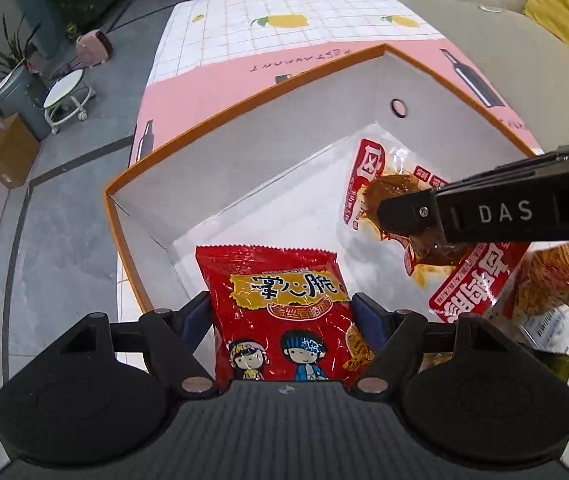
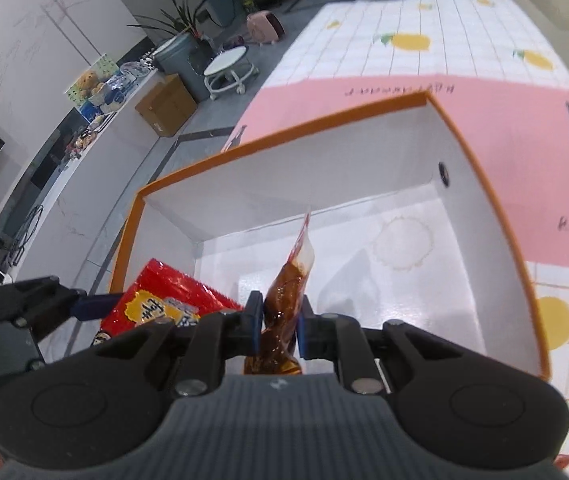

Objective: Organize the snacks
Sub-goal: 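Lower both packets into the orange box and open both grippers, then move both tools back over the remaining snack pile, then grasp the peanut bag with the left gripper while the right grasps the green-labelled packet, then lift the peanut bag with the left gripper while the right lifts the green-labelled packet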

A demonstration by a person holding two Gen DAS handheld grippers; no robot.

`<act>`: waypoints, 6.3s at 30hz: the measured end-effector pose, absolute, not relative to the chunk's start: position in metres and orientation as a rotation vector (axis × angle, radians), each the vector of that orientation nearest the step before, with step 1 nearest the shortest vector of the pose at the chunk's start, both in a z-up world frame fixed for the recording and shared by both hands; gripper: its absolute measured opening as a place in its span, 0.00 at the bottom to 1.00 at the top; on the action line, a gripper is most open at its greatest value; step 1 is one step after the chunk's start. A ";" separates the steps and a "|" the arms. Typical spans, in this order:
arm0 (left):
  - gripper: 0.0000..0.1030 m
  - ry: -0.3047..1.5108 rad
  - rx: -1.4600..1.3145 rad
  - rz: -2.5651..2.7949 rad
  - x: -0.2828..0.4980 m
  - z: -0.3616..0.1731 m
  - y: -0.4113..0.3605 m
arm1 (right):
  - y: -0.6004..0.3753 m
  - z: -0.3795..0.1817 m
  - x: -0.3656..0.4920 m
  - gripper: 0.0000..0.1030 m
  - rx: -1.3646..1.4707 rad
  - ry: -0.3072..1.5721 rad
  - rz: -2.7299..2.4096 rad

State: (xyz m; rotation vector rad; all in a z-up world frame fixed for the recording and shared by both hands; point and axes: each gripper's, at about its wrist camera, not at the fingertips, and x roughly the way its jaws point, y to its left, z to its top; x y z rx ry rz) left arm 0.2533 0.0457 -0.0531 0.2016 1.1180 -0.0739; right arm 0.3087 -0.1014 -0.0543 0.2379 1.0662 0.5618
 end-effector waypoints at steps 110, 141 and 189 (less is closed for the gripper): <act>0.85 1.070 -0.083 -0.025 0.105 -0.105 0.024 | -0.131 -0.103 0.088 0.58 -0.185 0.854 0.518; 0.83 1.108 0.014 -0.003 0.137 -0.145 -0.009 | -0.124 -0.130 0.105 0.44 -0.145 0.929 0.554; 0.78 1.167 0.001 -0.143 0.102 -0.135 -0.008 | -0.151 -0.125 0.099 0.40 -0.081 1.101 0.509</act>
